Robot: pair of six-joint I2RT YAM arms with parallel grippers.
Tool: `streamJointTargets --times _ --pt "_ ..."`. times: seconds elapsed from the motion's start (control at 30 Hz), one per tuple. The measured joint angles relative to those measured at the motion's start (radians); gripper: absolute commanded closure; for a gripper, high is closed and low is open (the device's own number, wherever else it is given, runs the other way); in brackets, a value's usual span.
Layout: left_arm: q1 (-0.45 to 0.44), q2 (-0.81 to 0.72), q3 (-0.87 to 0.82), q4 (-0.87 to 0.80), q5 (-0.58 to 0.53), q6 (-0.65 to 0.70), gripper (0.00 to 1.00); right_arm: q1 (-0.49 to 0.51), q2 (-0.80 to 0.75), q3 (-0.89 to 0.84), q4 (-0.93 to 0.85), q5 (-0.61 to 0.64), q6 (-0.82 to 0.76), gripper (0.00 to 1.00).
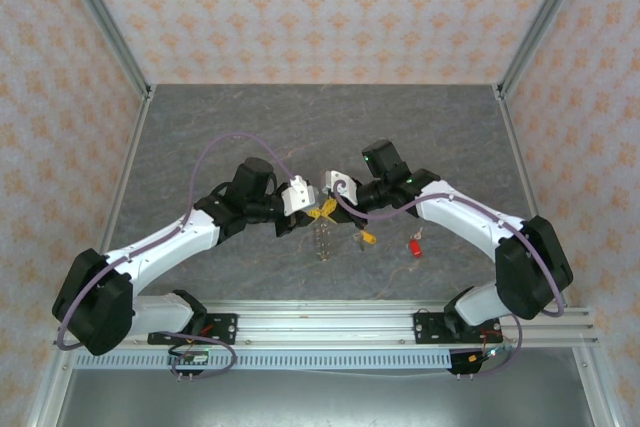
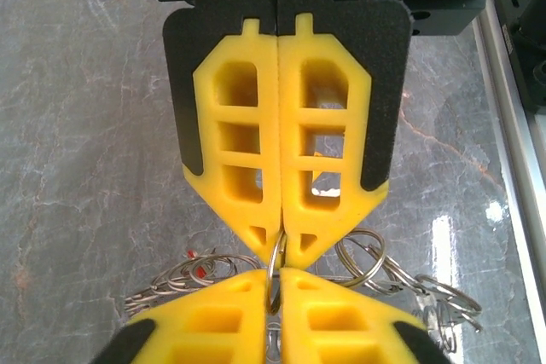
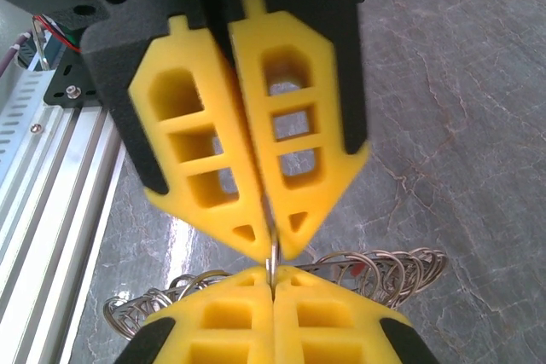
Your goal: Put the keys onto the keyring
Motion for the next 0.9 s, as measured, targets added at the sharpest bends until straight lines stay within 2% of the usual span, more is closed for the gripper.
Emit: streamJointTargets --times 0.13,0.27,0.37,0.53,0.67,0.8,0.9 --pt "0.000 0.004 0.005 -0.006 -0.004 -0.003 1.00 0.000 0.000 0.000 0.002 0.005 0.004 0.92" --pt "0.000 0.003 0.002 -0.002 -0.030 -0.006 1.00 0.000 -0.006 -0.002 0.016 0.014 0.018 0.73" --pt "0.002 0.000 -0.020 0.015 -0.051 -0.031 1.00 0.002 -0.061 -0.024 0.047 0.033 0.052 0.68" --pt "0.012 -0.023 -0.064 0.088 -0.051 -0.087 1.00 0.002 -0.237 -0.161 0.158 0.156 0.214 0.70" --pt "0.016 -0.029 -0.096 0.150 -0.042 -0.137 1.00 0.002 -0.348 -0.264 0.235 0.373 0.462 0.84" --pt "0.016 -0.029 -0.138 0.229 -0.029 -0.200 1.00 0.000 -0.344 -0.261 0.192 0.606 0.729 0.82" --pt "0.016 -0.029 -0.169 0.294 -0.027 -0.246 1.00 -0.003 -0.298 -0.246 0.111 0.700 0.904 0.82"
